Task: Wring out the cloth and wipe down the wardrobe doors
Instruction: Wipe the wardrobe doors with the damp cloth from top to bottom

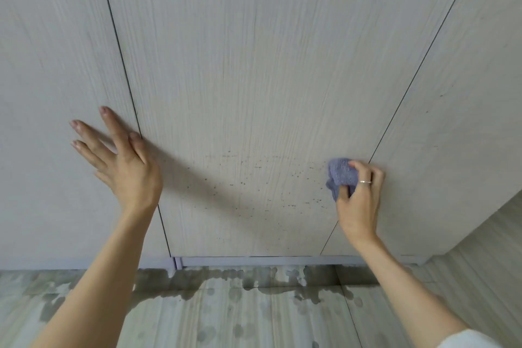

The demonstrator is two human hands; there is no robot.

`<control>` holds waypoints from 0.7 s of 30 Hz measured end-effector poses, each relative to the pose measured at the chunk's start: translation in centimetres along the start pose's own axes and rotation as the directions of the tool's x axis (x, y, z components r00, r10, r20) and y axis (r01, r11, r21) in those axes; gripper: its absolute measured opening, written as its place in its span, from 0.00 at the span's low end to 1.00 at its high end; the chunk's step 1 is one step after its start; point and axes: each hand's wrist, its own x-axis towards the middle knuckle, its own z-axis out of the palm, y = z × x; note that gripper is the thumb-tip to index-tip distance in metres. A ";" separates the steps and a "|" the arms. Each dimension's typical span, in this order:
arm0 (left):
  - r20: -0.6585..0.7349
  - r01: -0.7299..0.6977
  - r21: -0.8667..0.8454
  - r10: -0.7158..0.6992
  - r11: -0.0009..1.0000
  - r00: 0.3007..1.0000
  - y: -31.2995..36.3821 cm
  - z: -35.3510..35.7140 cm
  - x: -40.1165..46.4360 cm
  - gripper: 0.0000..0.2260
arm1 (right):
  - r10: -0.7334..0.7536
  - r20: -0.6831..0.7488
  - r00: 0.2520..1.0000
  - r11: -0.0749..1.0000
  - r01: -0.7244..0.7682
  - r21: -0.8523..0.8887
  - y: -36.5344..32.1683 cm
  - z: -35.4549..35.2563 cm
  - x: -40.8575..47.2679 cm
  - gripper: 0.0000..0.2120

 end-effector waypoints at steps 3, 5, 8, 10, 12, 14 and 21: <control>0.036 0.056 -0.065 -0.054 0.996 0.998 -1.6 0.4 -1.3 0.24 | -0.058 -0.168 0.984 0.996 0.068 0.053 -1.4 0.1 1.9 0.18; 0.044 0.079 -0.075 -0.076 0.994 0.996 -2.2 0.7 -1.6 0.24 | -0.013 -0.191 0.981 0.994 0.033 0.101 -1.0 1.1 0.8 0.17; 0.045 0.079 -0.082 -0.075 0.994 0.996 -2.0 0.8 -1.5 0.24 | 0.139 -0.107 0.985 0.980 -0.121 0.160 0.2 2.9 -2.8 0.18; 0.032 0.073 -0.077 -0.070 0.994 0.997 -1.9 0.9 -1.5 0.24 | 0.297 -0.027 0.954 0.941 -0.288 0.179 1.7 4.4 -5.2 0.16; 0.021 0.072 -0.079 -0.071 0.994 0.997 -1.9 1.0 -1.6 0.24 | 0.488 0.042 0.872 0.845 -0.483 0.229 3.0 5.3 -6.8 0.14; 0.015 0.076 -0.078 -0.075 0.994 0.997 -1.8 1.0 -1.7 0.24 | 0.648 0.064 0.759 0.719 -0.637 0.278 3.4 5.6 -7.2 0.14; -0.014 0.075 -0.097 -0.076 0.992 0.997 -1.5 1.3 -1.8 0.23 | 0.464 -0.090 0.881 0.791 -0.367 0.489 -3.1 3.0 -1.4 0.16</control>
